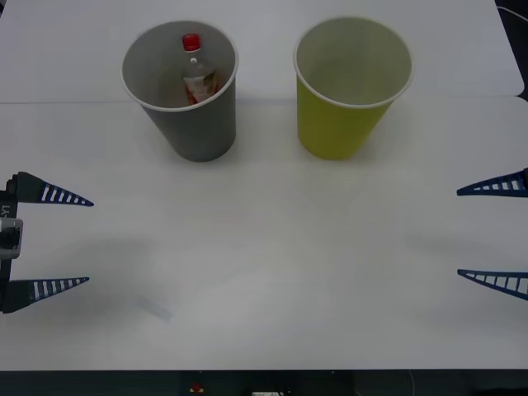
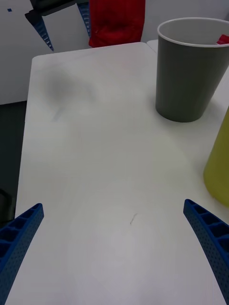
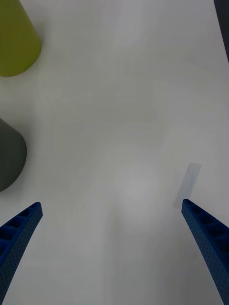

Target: Put the can into the green bin and the plastic bottle into the gray bin

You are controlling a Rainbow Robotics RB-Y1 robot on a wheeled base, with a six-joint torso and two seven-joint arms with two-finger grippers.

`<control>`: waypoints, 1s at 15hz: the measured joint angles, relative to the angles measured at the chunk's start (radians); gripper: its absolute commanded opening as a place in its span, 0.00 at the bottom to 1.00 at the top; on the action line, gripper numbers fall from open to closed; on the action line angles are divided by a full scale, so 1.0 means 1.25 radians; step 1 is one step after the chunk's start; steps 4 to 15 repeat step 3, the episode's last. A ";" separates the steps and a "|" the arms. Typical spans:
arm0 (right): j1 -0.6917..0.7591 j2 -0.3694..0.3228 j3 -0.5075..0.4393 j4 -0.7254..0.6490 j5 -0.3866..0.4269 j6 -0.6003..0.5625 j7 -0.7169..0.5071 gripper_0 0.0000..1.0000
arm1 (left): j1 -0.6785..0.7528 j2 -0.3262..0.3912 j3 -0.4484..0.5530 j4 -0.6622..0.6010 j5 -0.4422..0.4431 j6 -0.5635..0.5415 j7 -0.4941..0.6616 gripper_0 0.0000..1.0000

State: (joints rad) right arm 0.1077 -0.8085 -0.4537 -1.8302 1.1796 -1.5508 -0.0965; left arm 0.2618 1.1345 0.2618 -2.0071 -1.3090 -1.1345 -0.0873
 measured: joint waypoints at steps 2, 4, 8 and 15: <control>0.005 0.000 -0.002 0.000 0.000 0.000 0.002 1.00 | 0.000 0.000 0.000 0.000 0.000 0.000 0.000 1.00; 0.005 0.000 -0.004 0.000 0.000 0.000 0.002 1.00 | 0.000 0.000 0.000 0.000 0.000 0.000 0.000 1.00; 0.005 0.000 -0.004 0.000 0.000 0.000 0.002 1.00 | 0.000 0.000 0.000 0.000 0.000 0.000 0.000 1.00; 0.005 0.000 -0.004 0.000 0.000 0.000 0.002 1.00 | 0.000 0.000 0.000 0.000 0.000 0.000 0.000 1.00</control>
